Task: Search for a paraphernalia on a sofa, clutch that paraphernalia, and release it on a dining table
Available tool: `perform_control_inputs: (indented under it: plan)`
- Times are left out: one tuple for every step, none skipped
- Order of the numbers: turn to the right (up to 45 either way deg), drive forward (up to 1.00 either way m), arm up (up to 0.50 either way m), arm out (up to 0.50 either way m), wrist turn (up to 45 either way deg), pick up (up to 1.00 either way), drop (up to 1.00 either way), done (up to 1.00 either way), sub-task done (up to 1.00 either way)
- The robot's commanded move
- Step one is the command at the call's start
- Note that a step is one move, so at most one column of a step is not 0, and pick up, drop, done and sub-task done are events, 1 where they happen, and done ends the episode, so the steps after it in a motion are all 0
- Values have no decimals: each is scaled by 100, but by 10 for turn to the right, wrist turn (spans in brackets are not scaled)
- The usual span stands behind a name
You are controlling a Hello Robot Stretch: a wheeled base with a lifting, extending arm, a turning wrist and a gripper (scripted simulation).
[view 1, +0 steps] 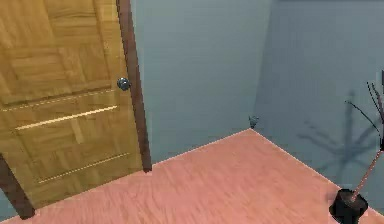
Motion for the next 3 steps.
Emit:
perform_control_inputs:
  plan:
    - [450,0,0,0,0,0,0,0,0]
    - [450,0,0,0,0,0,0,0,0]
    - [300,0,0,0,0,0,0,0,0]
